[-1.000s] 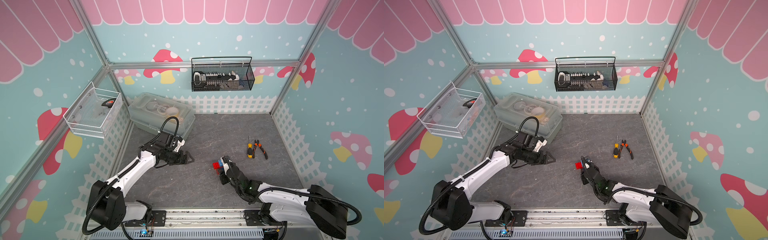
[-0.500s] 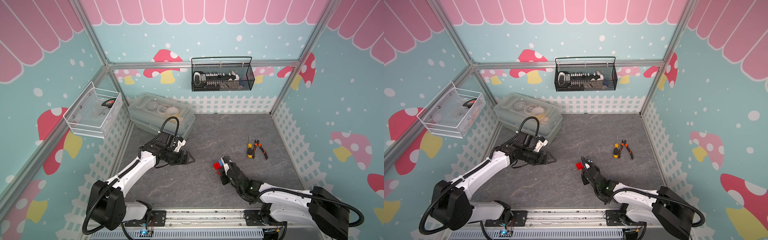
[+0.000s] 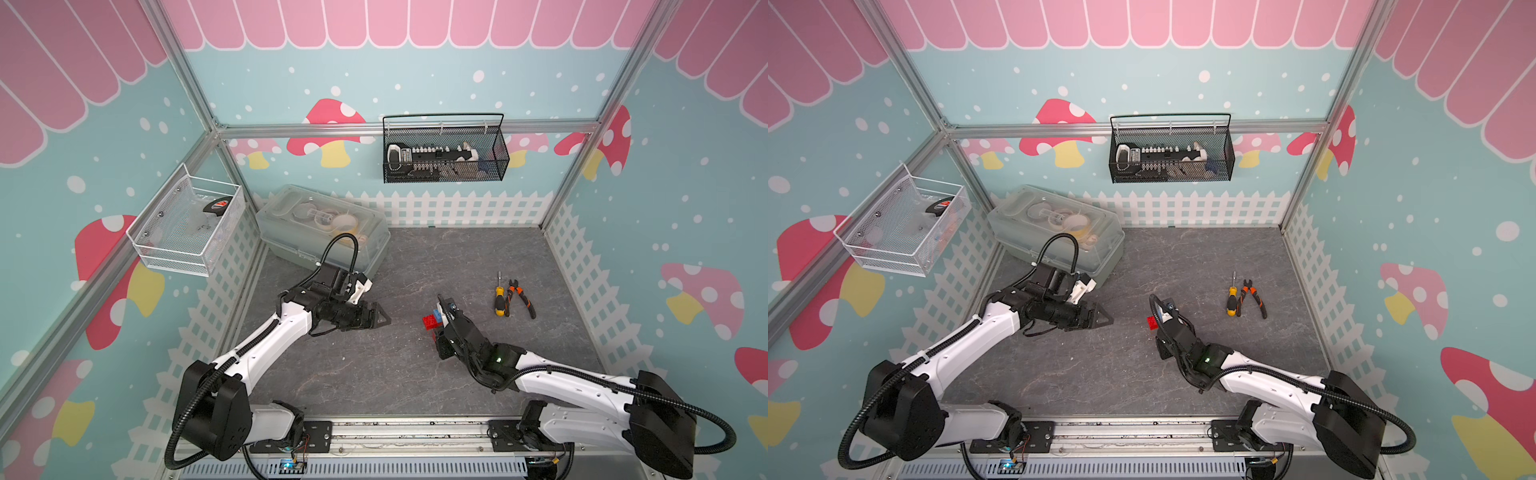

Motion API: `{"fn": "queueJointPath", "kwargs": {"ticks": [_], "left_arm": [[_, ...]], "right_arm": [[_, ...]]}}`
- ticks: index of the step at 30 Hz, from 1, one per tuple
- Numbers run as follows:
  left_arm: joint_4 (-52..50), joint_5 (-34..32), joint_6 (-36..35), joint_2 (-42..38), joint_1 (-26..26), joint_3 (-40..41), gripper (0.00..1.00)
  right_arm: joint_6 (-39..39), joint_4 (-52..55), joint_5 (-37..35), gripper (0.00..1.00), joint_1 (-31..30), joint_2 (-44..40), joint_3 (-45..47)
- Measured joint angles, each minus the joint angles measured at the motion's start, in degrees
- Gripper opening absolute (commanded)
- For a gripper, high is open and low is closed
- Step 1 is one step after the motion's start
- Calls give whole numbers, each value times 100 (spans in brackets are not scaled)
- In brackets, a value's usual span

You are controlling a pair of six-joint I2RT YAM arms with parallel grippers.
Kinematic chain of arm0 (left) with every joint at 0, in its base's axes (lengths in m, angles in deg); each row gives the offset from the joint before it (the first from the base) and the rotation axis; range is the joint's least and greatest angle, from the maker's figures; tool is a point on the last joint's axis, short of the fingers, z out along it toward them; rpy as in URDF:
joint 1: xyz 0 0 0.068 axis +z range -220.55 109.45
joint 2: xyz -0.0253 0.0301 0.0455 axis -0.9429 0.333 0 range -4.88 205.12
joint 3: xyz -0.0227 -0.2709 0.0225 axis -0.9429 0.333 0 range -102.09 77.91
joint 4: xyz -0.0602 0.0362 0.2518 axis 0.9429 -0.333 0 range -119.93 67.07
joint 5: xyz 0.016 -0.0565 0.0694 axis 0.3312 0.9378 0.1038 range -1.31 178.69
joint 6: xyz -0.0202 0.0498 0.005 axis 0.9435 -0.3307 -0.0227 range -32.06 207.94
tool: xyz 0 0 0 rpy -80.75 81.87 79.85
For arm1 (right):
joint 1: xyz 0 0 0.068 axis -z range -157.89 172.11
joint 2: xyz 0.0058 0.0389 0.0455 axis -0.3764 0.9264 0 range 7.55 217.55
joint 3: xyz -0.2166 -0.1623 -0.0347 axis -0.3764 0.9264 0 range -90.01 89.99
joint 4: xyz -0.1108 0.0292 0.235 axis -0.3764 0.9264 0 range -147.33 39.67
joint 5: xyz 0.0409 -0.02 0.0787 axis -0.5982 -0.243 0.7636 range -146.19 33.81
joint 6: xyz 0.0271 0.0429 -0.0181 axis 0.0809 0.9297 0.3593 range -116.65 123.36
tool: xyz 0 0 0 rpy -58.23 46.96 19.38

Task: Assemble a giraffe with lego
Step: Pick up the lego brick from the center of the board, then place the lego brick at the center of the board.

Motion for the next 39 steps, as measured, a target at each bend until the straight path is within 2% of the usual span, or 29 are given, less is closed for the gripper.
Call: {"fn": "queueJointPath", "kwargs": {"ticks": [14, 25, 31, 39], "left_arm": [[0, 9, 46, -175, 0, 28, 94], [0, 13, 72, -431, 24, 28, 95], [0, 22, 87, -435, 33, 39, 95], [0, 22, 87, -490, 33, 39, 95]], "right_arm": [[623, 2603, 450, 21, 81, 1532, -2302], [822, 4225, 1169, 16, 505, 2643, -3779], [820, 4715, 1707, 19, 800, 3032, -4111], [765, 5252, 2422, 16, 1152, 3692, -4723]]}}
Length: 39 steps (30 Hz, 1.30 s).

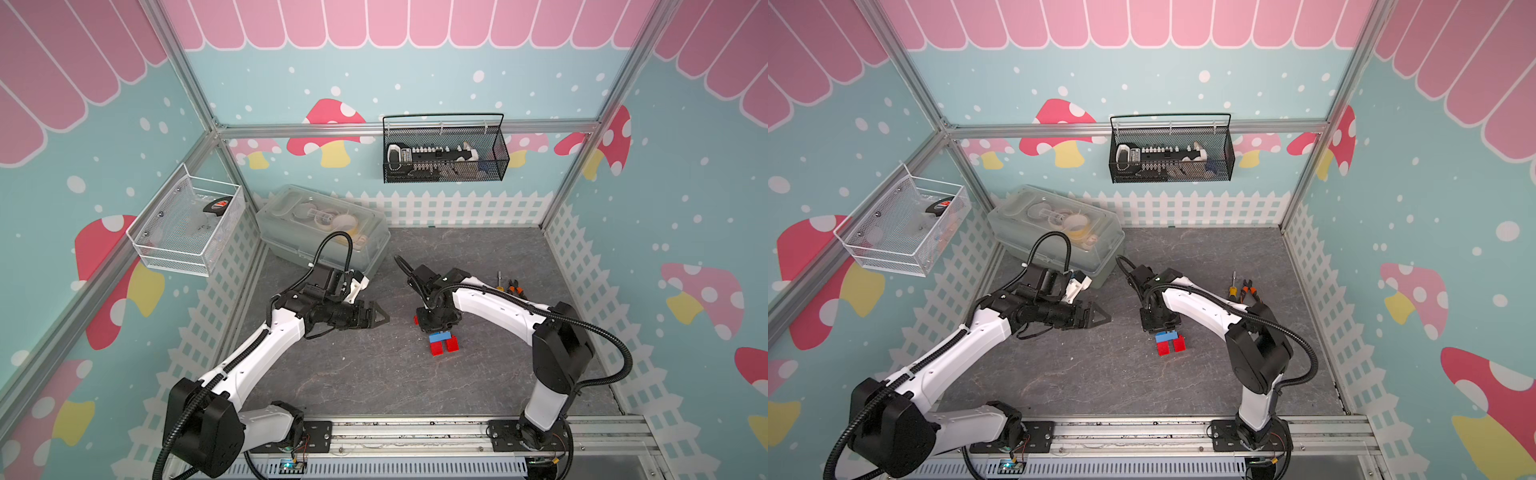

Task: Assemble a giraffe with lego
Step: Place the lego brick at the center of the board.

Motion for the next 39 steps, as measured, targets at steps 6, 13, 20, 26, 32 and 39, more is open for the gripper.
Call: {"fn": "queueJointPath", "kwargs": {"ticks": [6, 13, 20, 26, 32, 39], "left_arm": [[-2, -2, -2, -63, 0, 0, 94], [0, -46, -2, -227, 0, 22, 95], [-2, -48, -2, -232, 0, 33, 95], [-2, -66, -2, -232, 0, 42, 95], [0, -66, -2, -232, 0, 42, 95], [0, -66, -2, -232, 0, 42, 95]], "right_arm": [[-15, 350, 544, 16, 299, 505, -487], [-192, 1012, 1078, 16, 658, 1438, -1235], [-417, 1709, 1340, 16, 940, 2020, -1978], [-522, 2085, 1419, 16, 1104, 2214, -2197], [-564, 2238, 1423, 16, 1178, 2402, -2232], [-564, 2306, 1462, 17, 1217, 2712, -2514]]}}
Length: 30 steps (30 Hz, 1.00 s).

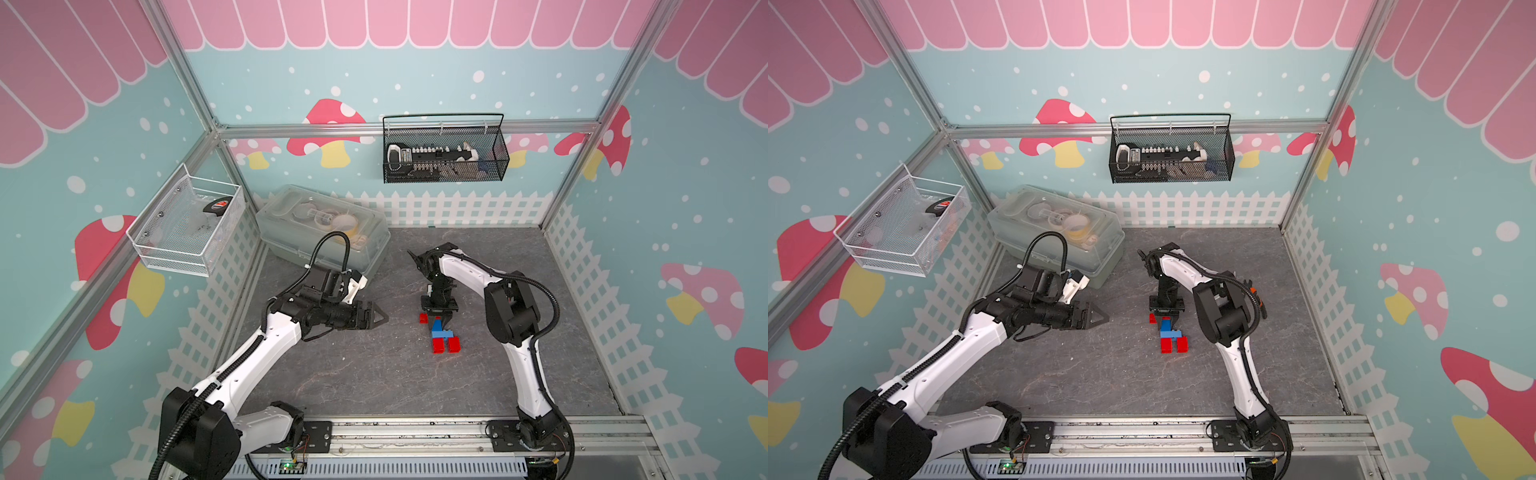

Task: Assemble a giraffe with lego
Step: Place the lego brick at the center of the board.

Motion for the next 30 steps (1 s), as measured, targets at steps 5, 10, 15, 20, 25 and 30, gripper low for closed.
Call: {"fn": "queueJointPath", "kwargs": {"ticks": [5, 10, 15, 20, 25, 30], "left_arm": [[0, 0, 0, -4, 0, 0, 95], [0, -2, 0, -31, 0, 0, 95], [-2, -2, -2, -48, 0, 0, 95], [-2, -22, -2, -83, 0, 0, 95], [-2, -39, -2, -96, 0, 0, 95], [0, -37, -2, -96, 0, 0, 95]], "right_arm": [[-4, 61, 2, 20, 33, 164, -127], [-22, 114, 2, 22, 57, 212, -136], [-26, 142, 2, 29, 68, 245, -144], [-44, 162, 2, 36, 70, 282, -179], [-85, 157, 9, 43, 85, 352, -267], [-87, 162, 9, 48, 109, 352, -328]]}}
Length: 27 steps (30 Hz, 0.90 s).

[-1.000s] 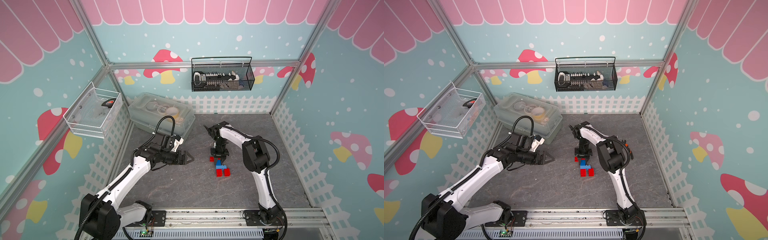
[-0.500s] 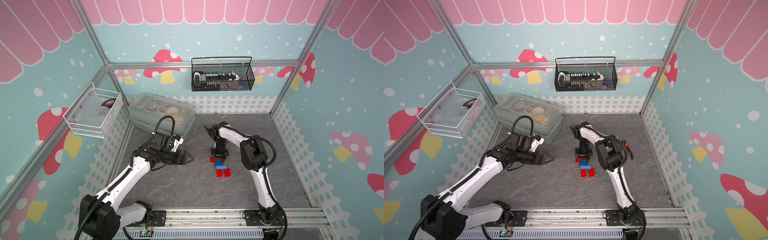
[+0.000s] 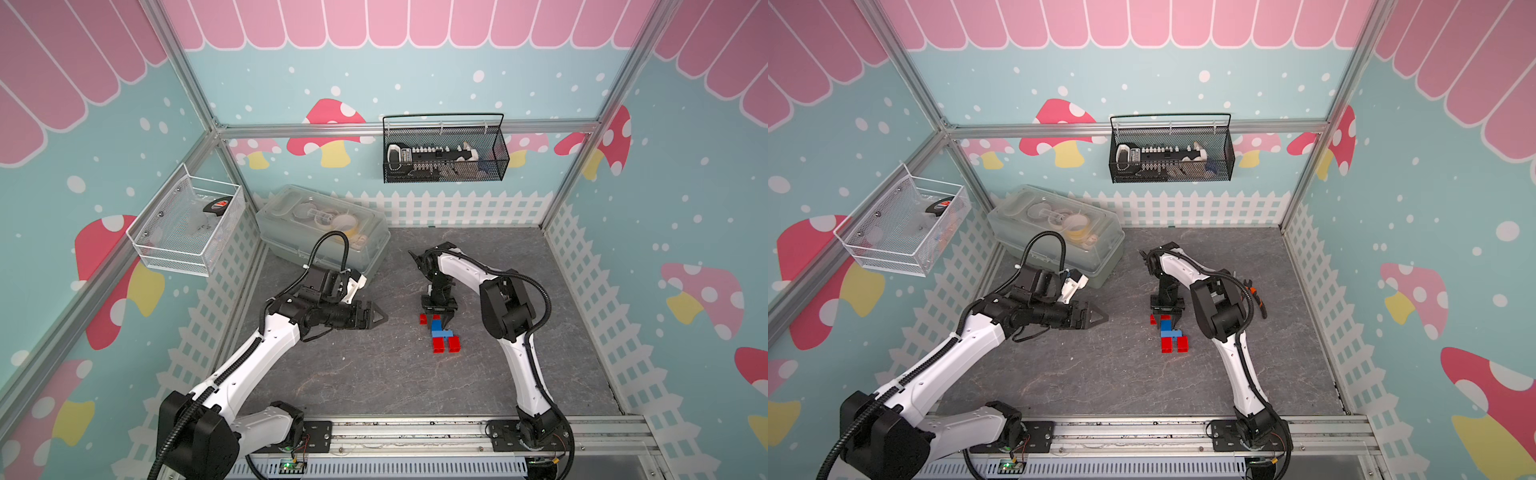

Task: Assemble a giraffe with lego
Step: Place the lego brick at the center of the board.

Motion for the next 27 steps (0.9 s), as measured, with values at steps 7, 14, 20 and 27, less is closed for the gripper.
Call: {"fn": "queueJointPath", "kwargs": {"ticks": [7, 14, 20, 27], "left_arm": [[0, 0, 0, 0, 0, 0, 95], [-2, -2, -2, 2, 0, 0, 95], [-4, -48, -22, 2, 0, 0, 95], [-4, -181, -44, 24, 0, 0, 98]], "right_arm": [[-39, 7, 4, 66, 0, -2, -59], [-111, -2, -96, 77, 0, -151, -229], [-240, -13, -334, 86, 0, -444, -404], [-428, -446, -697, 94, 0, -1357, -195]]}}
